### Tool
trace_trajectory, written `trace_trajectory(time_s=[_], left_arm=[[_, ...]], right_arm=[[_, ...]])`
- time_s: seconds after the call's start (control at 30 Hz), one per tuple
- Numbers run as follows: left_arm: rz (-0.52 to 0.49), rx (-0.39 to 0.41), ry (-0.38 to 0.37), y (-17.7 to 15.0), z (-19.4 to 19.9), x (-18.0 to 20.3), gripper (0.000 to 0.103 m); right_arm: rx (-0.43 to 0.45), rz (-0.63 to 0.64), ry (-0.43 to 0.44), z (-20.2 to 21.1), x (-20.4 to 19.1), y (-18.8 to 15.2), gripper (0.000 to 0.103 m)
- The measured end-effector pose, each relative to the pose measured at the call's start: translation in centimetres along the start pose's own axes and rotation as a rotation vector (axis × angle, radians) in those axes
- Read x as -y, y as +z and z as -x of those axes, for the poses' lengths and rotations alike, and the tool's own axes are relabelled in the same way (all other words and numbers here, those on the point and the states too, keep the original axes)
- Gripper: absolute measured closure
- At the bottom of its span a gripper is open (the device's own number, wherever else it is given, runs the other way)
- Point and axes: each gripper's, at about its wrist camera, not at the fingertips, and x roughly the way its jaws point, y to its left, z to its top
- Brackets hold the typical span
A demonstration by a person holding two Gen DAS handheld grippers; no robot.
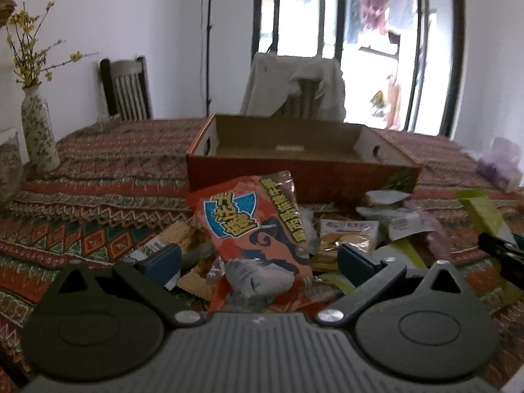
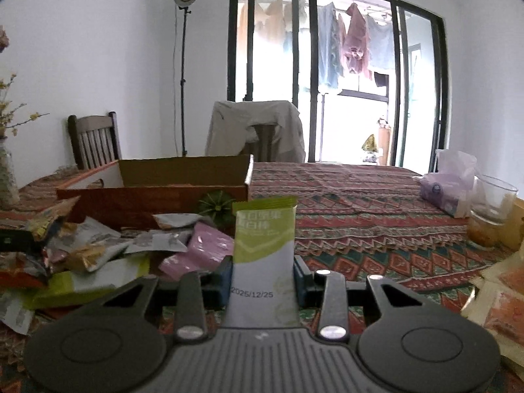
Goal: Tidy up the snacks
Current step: 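Grasp the green-and-white bar with the right tool while the left tool grasps the red chip bag, then carry both packets over the cardboard box and open both tools to drop them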
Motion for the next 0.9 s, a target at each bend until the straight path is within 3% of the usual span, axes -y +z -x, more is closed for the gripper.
trace_trajectory(time_s=[0.1,0.2,0.27,0.53,0.9], left_arm=[[0.027,-0.052,0.008,0.3,-1.1,0.1,0.002],[0.036,-0.075,0.004,0.2,-1.6,0.0,0.021],[0.058,-0.098,-0.017,0.2,-1.9,-0.5,0.042],[0.075,-0.061,-0.070,0.1,-0.6,-1.5,0.055],[0.059,0.070,-0.081,3.2,1.8,-2.7,0.056]], right_arm=[[-0.010,-0.005,0.006,-0.2,0.0,-0.1,0.067],[-0.012,-0.012,0.007,-0.4,0.1,-0.2,0.067],[-0.011,-0.013,0.009,-0.4,0.1,-0.2,0.067],[0.011,-0.004,0.016,-0.1,-0.4,0.2,0.067],[0.094,0.008,0.044,-0.5,-1.3,3.4,0.067]])
